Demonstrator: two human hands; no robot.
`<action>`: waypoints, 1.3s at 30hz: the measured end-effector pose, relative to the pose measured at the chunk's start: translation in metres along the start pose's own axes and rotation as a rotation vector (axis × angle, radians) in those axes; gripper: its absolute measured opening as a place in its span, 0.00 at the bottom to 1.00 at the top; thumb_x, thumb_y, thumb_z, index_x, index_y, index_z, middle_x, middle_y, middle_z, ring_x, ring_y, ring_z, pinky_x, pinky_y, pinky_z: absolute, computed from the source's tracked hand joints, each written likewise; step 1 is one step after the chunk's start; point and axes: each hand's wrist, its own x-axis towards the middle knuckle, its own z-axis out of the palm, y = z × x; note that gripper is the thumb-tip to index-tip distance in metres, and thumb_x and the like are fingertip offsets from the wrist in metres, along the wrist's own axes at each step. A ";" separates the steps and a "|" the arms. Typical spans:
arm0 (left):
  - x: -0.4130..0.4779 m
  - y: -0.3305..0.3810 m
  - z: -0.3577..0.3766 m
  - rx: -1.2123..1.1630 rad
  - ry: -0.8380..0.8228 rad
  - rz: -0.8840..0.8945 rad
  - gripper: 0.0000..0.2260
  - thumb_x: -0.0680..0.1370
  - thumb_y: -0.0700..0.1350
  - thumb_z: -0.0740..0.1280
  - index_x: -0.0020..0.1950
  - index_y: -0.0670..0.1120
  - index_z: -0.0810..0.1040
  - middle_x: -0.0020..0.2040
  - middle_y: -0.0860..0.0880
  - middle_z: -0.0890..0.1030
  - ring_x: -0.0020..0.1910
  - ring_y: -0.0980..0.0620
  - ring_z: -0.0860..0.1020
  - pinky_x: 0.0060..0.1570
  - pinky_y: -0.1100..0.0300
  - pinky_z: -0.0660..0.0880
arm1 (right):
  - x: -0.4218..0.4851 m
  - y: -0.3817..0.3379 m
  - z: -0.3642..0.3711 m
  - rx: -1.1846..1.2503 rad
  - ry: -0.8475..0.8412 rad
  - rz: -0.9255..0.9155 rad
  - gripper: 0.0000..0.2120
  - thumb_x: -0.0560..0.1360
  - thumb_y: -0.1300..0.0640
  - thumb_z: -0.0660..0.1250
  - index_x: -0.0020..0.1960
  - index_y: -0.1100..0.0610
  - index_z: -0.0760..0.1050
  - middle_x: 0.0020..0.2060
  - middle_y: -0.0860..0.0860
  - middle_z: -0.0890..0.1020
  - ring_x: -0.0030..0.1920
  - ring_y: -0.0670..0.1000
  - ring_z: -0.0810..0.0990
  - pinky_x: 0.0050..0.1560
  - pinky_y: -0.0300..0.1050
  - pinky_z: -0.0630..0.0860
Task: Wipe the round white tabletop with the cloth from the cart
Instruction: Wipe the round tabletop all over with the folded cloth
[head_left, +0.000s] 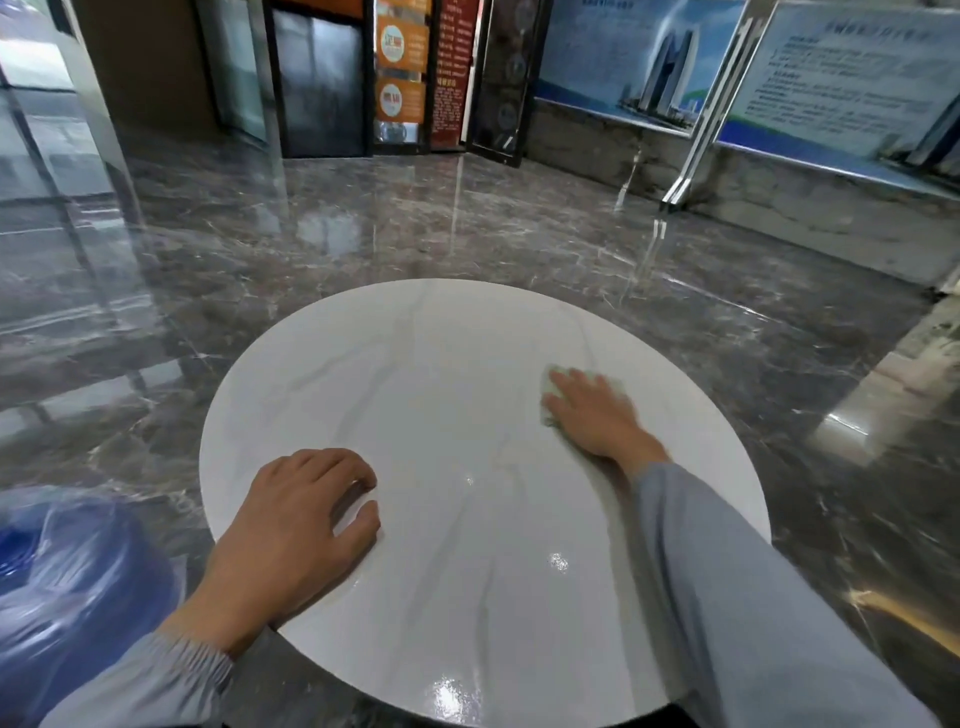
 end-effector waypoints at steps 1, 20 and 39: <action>0.001 0.000 0.001 0.003 -0.002 0.002 0.12 0.77 0.60 0.61 0.53 0.58 0.79 0.55 0.62 0.80 0.55 0.55 0.78 0.58 0.52 0.72 | -0.004 0.032 -0.005 0.012 0.008 0.084 0.25 0.87 0.42 0.47 0.83 0.43 0.53 0.84 0.44 0.49 0.83 0.55 0.46 0.79 0.59 0.44; 0.001 0.001 0.001 0.038 -0.015 -0.001 0.12 0.76 0.60 0.62 0.54 0.57 0.78 0.56 0.60 0.79 0.55 0.52 0.77 0.58 0.51 0.71 | 0.052 -0.156 0.026 0.011 -0.076 -0.270 0.29 0.84 0.36 0.45 0.83 0.37 0.44 0.84 0.43 0.43 0.83 0.59 0.39 0.78 0.68 0.36; 0.043 -0.009 -0.002 0.136 -0.150 0.071 0.15 0.78 0.66 0.59 0.58 0.62 0.77 0.57 0.65 0.75 0.55 0.57 0.76 0.52 0.54 0.70 | 0.076 0.156 -0.009 0.127 0.072 0.387 0.31 0.78 0.32 0.44 0.80 0.36 0.53 0.83 0.44 0.52 0.82 0.60 0.49 0.78 0.69 0.47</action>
